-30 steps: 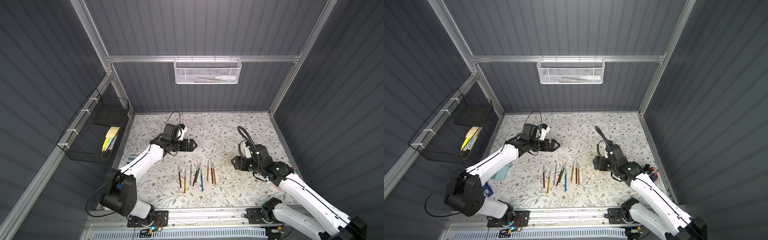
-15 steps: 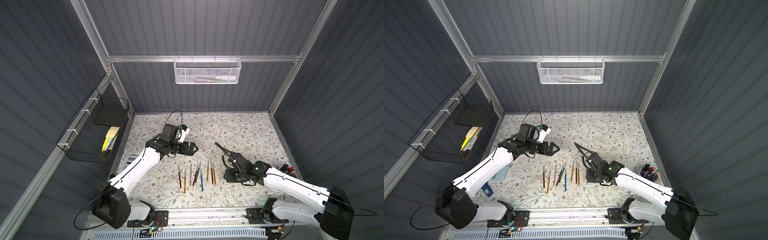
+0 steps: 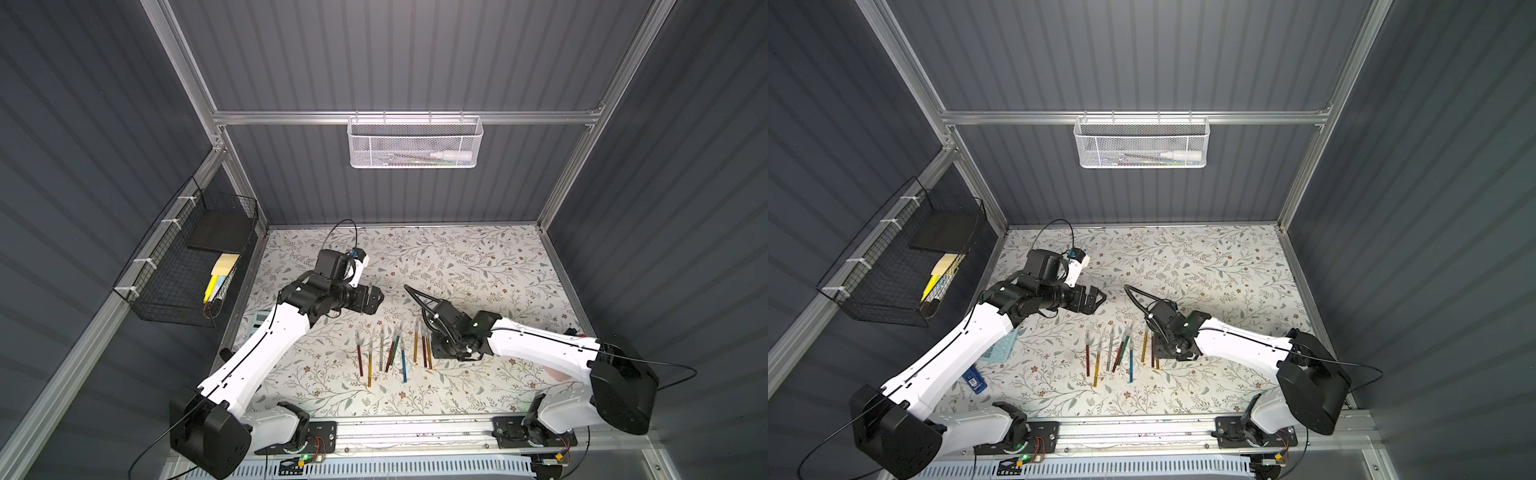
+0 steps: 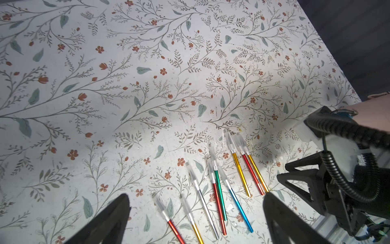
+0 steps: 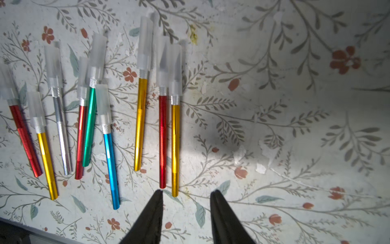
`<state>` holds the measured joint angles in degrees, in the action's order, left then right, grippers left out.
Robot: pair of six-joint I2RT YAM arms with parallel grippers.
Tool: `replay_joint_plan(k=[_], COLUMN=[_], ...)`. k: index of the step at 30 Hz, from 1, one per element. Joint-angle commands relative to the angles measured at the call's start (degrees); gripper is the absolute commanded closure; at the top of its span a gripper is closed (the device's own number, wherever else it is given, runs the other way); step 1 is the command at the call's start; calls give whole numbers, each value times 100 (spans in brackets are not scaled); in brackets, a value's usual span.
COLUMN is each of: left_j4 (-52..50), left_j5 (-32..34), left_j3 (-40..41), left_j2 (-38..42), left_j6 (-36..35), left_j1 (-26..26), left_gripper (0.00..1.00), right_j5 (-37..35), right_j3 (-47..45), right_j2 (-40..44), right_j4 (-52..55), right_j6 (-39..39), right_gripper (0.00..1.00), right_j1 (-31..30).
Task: Remove protective caps from carving knives
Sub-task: Pick up the carving knife from the center of the board.
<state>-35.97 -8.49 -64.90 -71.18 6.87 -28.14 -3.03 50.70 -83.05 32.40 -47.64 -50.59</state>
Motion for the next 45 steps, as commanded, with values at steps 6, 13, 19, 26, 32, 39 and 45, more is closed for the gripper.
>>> replay_joint_plan(k=[6,13,19,26,32,39,45], left_j4=[10,37,-24,2,13,46,46], left_j5=[-23,-33,166,204,135,154,155], left_j3=[155,181,246,277,279,281,278], left_j2=[289,437,536,571,545,546,528], left_j6=[-263,-283,-281,-209,-195,-173,-161], left_j1=[28,45,46,46,46,54,63], left_gripper=[1,0,1,0,0,0,1], right_j5=[-95,-216,-227,-294,-340,-350,-356], right_j3=[159,391,520,607,752,828,854], right_j2=[-254,-463,-646,-917,-1213,-1456,-1582], right_j4=[-55,206,227,223,227,188,185], right_j6=[-202,-246,-228,-246,-205,-185,-178], right_gripper=[63,65,67,72,74,78,81], right_j1=[-78,-117,-161,-162,-162,-162,-162])
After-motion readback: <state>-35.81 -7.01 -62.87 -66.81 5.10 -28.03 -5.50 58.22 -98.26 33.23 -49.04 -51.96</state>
